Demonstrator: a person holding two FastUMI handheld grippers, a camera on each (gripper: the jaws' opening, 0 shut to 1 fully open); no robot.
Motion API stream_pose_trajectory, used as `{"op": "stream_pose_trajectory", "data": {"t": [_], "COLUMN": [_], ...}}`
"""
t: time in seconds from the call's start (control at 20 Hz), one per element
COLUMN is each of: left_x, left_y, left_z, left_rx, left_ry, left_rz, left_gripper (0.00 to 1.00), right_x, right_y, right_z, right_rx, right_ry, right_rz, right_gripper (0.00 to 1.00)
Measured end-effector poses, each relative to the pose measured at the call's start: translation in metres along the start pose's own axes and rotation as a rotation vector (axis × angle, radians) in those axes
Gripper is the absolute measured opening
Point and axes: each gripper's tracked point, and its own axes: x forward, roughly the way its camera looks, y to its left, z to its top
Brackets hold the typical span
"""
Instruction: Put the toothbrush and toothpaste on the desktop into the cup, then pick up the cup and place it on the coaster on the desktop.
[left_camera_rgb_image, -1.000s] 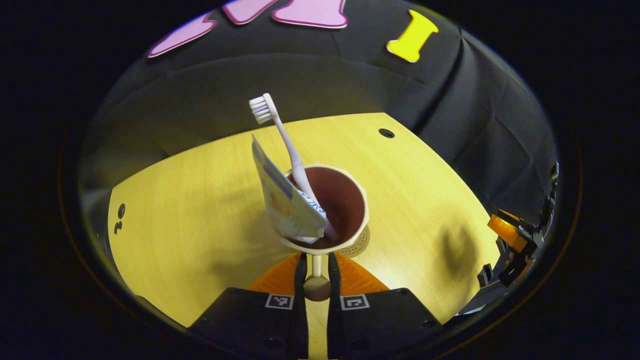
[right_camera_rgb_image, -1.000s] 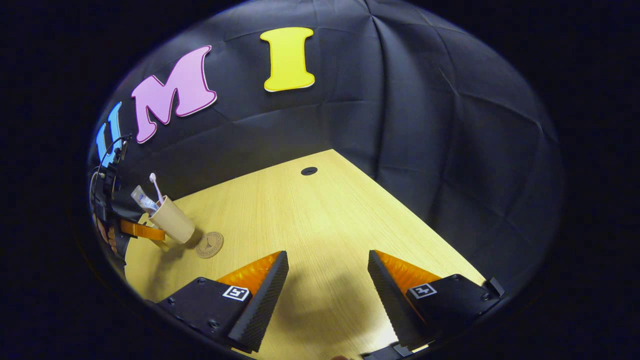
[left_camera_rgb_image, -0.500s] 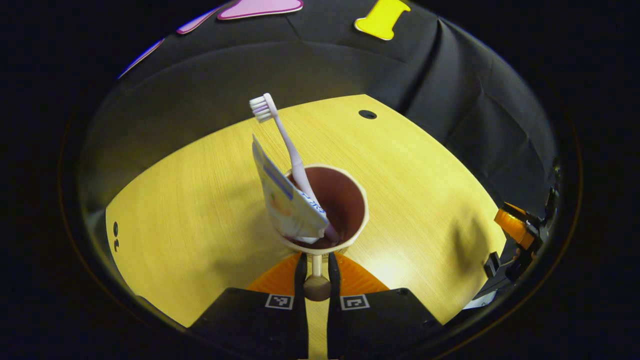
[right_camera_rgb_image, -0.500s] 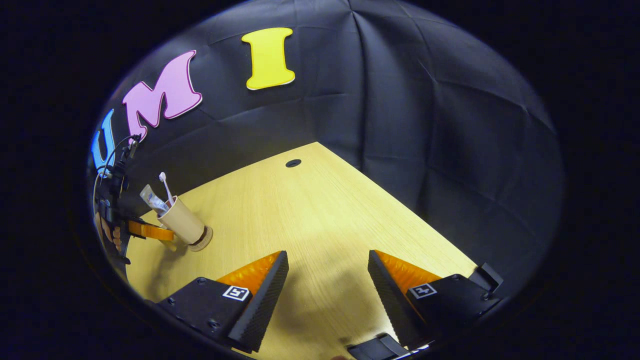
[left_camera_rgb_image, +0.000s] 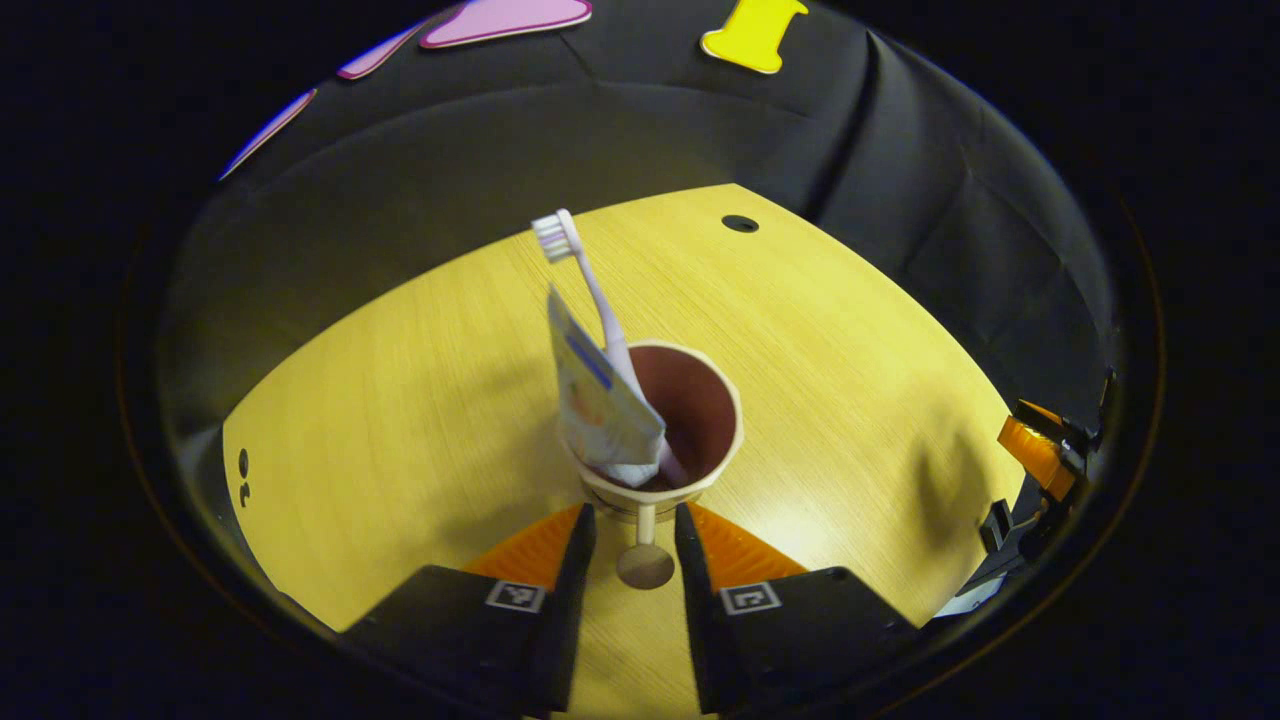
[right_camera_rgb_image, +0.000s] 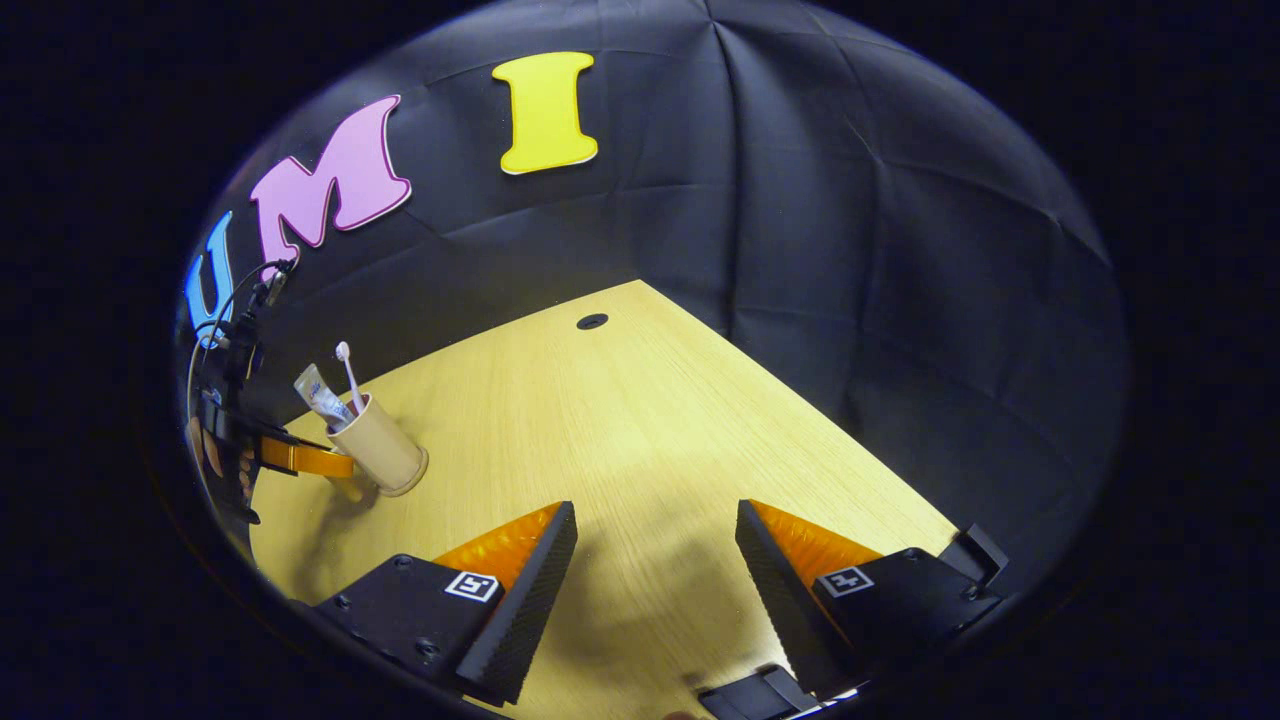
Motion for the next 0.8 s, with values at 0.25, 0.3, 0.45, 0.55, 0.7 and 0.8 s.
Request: {"op": "stream_pose_trajectory", "data": {"t": [0.25,0.3,0.45,0.55,0.7,0.8], "left_x": [-0.062,-0.080,-0.138,-0.175,-0.228,-0.265], "left_y": [0.022,0.026,0.035,0.040,0.039,0.047], "left_z": [-0.003,-0.006,-0.015,-0.024,-0.051,-0.065], "left_rx": [-0.022,-0.035,-0.079,-0.123,-0.205,-0.271], "left_ry": [-0.171,-0.210,-0.340,-0.426,-0.531,-0.621], "left_rz": [0.097,0.122,0.184,0.234,0.282,0.347], "left_gripper": [1.00,0.99,0.99,0.99,0.99,0.99], "right_x": [-0.012,-0.017,-0.038,-0.056,-0.092,-0.116], "right_y": [0.028,0.034,0.060,0.081,0.119,0.144], "right_z": [0.020,0.023,0.031,0.035,0.035,0.038], "right_rx": [-0.043,-0.055,-0.085,-0.120,-0.194,-0.229], "right_ry": [-0.032,-0.039,-0.049,-0.060,-0.086,-0.112], "right_rz": [0.045,0.057,0.101,0.141,0.210,0.255], "right_gripper": [0.99,0.99,0.99,0.98,0.99,0.99]}}
